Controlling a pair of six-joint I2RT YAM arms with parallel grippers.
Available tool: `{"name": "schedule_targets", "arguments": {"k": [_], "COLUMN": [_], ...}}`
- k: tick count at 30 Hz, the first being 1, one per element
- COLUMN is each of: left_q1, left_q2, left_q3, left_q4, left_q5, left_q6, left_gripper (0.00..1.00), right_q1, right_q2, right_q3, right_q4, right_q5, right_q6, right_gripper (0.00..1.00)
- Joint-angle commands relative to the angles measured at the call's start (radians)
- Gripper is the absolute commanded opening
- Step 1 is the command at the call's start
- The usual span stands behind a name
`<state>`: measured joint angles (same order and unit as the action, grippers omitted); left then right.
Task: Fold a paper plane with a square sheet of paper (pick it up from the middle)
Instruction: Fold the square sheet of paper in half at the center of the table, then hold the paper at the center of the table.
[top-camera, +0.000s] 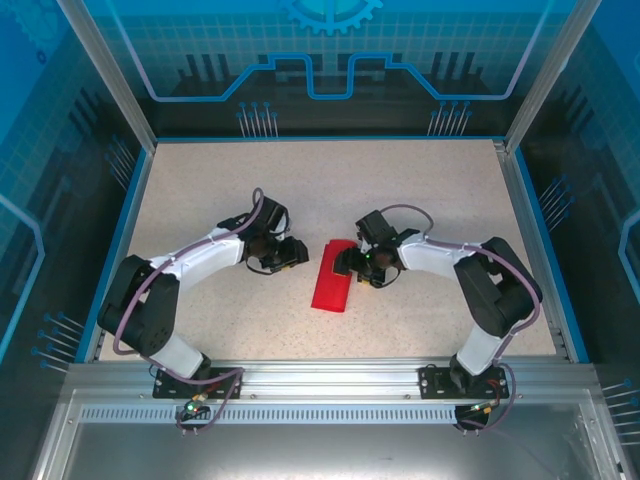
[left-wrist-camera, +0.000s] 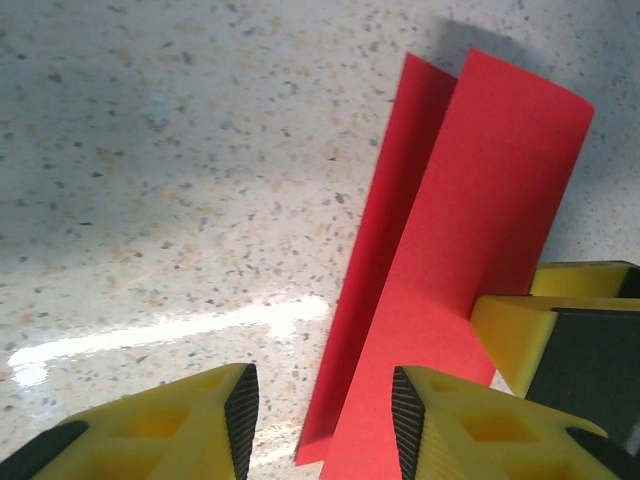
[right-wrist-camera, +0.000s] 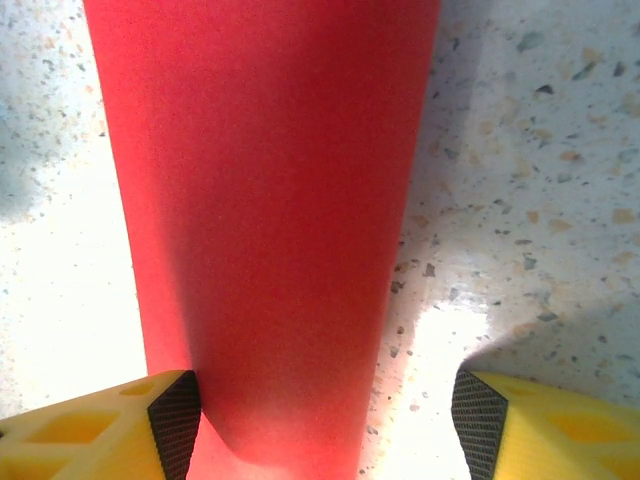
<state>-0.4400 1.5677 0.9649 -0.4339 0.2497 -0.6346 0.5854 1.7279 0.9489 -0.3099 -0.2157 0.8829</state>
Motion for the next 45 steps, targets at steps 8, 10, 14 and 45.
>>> {"name": "schedule_targets", "arguments": {"k": [8, 10, 14, 45], "left_q1": [0.011, 0.012, 0.016, 0.019], "left_q2": [-0.036, -0.035, -0.031, 0.087], "left_q3": [-0.022, -0.025, -0.026, -0.053], "left_q4": [0.022, 0.024, 0.026, 0.187], "left_q5": [-0.009, -0.007, 0.0, 0.21], "left_q6": [-0.024, -0.023, -0.022, -0.083], "left_gripper": [0.43, 0.43, 0.43, 0.32], "right_q1": [0.043, 0.049, 0.059, 0.071], "right_q2": [0.115, 0.124, 0.142, 0.228], "right_q3": [0.114, 0.133, 0.164, 0.238], "right_q4": [-0.169, -0.186, -0.228, -0.337], "right_q5": [0.081, 0.085, 0.108, 0.178], "right_q6": [-0.016, -0.026, -0.024, -0.016], "right_gripper": [0.73, 0.75, 0.76, 0.76]}}
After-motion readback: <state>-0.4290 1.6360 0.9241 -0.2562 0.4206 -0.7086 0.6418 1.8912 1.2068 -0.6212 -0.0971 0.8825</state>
